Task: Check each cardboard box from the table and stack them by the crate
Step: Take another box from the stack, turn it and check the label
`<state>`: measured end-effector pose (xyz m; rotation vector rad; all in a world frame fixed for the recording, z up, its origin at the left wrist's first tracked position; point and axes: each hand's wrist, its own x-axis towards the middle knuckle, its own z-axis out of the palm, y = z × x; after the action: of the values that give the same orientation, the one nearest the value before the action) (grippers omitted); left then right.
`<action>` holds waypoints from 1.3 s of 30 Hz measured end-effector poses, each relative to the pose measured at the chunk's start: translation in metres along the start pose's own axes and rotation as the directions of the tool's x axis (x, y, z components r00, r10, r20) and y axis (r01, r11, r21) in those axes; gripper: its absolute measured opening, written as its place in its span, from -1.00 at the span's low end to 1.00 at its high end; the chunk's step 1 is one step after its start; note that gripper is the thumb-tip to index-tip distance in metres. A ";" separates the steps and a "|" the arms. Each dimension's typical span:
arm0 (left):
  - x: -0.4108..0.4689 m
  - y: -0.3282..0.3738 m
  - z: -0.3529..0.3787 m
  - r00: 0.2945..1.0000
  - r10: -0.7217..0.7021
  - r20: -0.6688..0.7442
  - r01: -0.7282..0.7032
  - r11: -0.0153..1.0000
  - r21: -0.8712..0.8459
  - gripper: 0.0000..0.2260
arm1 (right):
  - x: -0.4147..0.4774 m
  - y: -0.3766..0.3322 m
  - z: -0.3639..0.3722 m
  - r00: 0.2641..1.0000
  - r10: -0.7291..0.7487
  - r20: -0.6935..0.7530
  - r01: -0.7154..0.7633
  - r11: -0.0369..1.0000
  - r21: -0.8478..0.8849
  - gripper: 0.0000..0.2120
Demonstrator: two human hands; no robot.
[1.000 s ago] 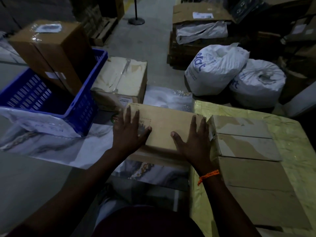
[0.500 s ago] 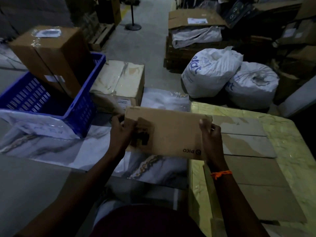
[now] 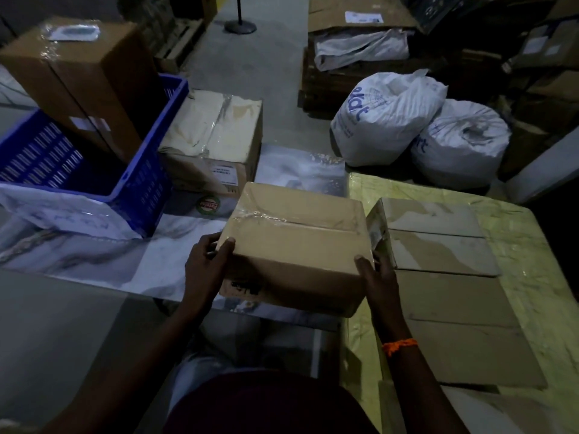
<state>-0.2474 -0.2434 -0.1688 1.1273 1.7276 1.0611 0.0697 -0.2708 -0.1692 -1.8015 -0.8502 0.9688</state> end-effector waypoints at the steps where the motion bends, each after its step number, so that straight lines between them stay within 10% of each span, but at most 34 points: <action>1: -0.003 -0.002 0.001 1.000 -0.009 -0.006 0.009 1.000 0.005 -0.64 | -0.002 0.003 0.000 1.000 0.005 0.011 -0.005 1.000 0.012 -0.63; 13: -0.027 -0.049 -0.012 0.998 -0.056 -0.023 0.057 0.997 0.047 -0.66 | -0.019 0.051 0.012 0.994 0.106 -0.001 -0.106 0.994 -0.026 -0.50; 17: -0.015 -0.044 -0.005 1.000 0.024 0.017 -0.027 0.982 0.185 -0.55 | -0.020 0.041 0.025 0.990 -0.131 -0.044 0.113 0.950 -0.290 -0.42; 21: 0.009 -0.031 0.015 0.914 0.367 0.171 -0.400 0.754 0.521 -0.43 | -0.010 0.023 0.049 0.871 -0.483 0.088 0.430 0.665 -0.611 -0.34; 26: 0.016 -0.013 0.055 0.821 0.335 0.462 -0.570 0.437 0.696 -0.52 | 0.007 0.012 0.085 0.848 -0.374 0.374 0.519 0.448 -0.728 -0.23; 39: 0.018 -0.022 0.048 0.770 0.321 0.552 -0.635 0.294 0.714 -0.46 | 0.009 0.023 0.079 0.824 -0.366 0.432 0.551 0.344 -0.760 -0.31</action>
<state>-0.2148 -0.2212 -0.2086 2.4946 1.6808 0.1042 0.0074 -0.2417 -0.2162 -2.0421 -2.1575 0.2673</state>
